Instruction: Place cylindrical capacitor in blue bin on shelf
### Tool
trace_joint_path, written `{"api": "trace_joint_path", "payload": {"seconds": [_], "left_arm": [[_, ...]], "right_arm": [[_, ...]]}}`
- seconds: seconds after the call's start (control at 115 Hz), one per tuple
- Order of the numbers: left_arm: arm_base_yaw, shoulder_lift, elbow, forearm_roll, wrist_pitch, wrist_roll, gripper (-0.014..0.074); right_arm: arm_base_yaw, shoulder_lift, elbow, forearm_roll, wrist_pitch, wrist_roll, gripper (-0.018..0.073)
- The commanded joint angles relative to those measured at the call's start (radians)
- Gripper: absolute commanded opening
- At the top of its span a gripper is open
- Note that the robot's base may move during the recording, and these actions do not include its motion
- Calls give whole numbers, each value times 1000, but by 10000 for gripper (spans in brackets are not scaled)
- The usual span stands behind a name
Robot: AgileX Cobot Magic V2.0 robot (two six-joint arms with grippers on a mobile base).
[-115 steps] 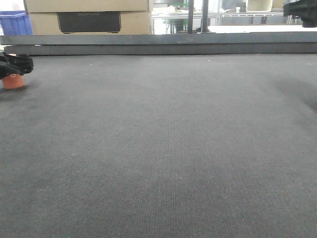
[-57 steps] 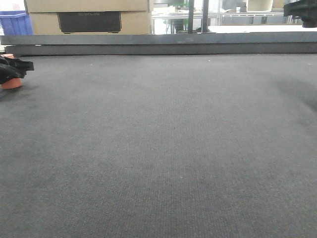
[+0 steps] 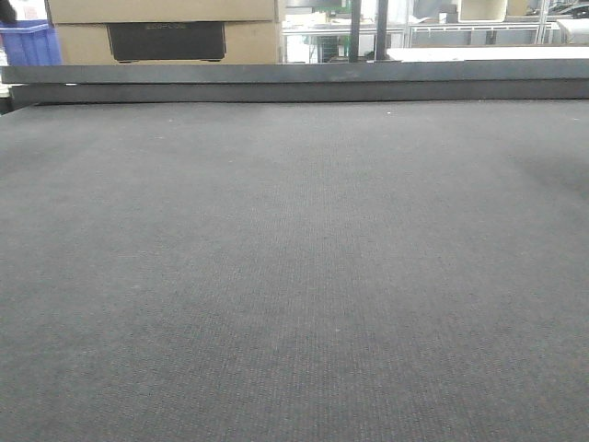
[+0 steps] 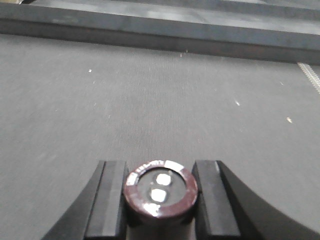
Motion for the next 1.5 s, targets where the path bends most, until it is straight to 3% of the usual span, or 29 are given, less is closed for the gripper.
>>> {"api": "trace_joint_path", "payload": {"seconds": [0.0,0.148,0.271,0.462,0.829,0.934,1.161,1.492], "left_arm": [[-20,-98,-9,3,136,0,-111],[-84,-215,-9,3,297,2,-111],[-161,-312,-9,-10,391,59,-111],[-235,-451,22,-56,508,62,-111],[-245,-837,370,-181,493,80,-111],[-245,-951,435,-177,498,80,-111],[-245,-1079,442,-178,522,80,-111],[-245,-1098,442,-178,528,80,-111]], "right_arm": [[1,-100,-2,9,108,-1,-162],[1,-249,-2,73,290,-1,-162],[1,-374,-2,144,412,-1,-162],[1,-538,0,149,592,-1,-162],[12,-786,74,145,673,-72,-162],[37,-835,74,145,687,-74,-162],[70,-916,69,148,690,-81,-162],[70,-930,69,149,689,-81,-162]]}}
